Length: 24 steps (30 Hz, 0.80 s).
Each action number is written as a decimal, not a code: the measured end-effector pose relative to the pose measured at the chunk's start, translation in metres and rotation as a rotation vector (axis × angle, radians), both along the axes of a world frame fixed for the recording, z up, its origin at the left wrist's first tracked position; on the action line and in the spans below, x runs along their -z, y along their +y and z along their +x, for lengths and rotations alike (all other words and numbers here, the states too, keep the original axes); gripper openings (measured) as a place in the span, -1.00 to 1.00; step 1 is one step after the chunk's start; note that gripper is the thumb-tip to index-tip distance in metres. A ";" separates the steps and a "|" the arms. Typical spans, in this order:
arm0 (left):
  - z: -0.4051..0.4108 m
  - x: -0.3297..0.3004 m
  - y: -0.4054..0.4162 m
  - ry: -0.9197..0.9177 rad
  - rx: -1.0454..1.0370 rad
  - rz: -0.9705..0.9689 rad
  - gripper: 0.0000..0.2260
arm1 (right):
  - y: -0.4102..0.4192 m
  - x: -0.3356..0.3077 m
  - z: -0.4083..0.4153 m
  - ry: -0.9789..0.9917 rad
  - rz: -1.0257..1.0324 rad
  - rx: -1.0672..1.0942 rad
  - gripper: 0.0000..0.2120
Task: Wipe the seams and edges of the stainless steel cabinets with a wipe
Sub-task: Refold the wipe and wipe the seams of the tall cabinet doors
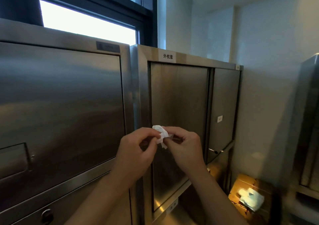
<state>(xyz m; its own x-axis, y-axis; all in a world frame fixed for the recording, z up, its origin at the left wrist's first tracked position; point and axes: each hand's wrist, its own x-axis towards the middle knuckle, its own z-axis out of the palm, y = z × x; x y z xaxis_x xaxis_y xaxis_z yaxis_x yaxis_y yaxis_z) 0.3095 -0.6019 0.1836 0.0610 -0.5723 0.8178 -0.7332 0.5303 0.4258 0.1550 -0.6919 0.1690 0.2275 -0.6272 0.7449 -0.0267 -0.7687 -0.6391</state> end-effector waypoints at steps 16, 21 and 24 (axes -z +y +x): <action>0.061 -0.003 -0.005 -0.062 0.052 0.014 -0.71 | -0.004 -0.023 0.042 0.006 -0.028 0.105 -0.71; 0.073 -0.011 -0.011 -0.140 -0.022 -0.002 -0.72 | -0.010 -0.040 0.044 -0.018 -0.098 0.136 -0.69; 0.075 -0.017 -0.018 -0.160 -0.060 -0.013 -0.72 | -0.017 -0.049 0.043 -0.026 -0.130 0.128 -0.70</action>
<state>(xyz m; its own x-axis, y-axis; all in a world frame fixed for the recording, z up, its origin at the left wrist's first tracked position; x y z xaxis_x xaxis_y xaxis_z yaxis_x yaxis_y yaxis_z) 0.3842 -0.6202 0.2009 -0.0365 -0.5609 0.8271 -0.8215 0.4881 0.2947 0.1977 -0.7087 0.2181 0.1311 -0.5475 0.8265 -0.1143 -0.8365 -0.5359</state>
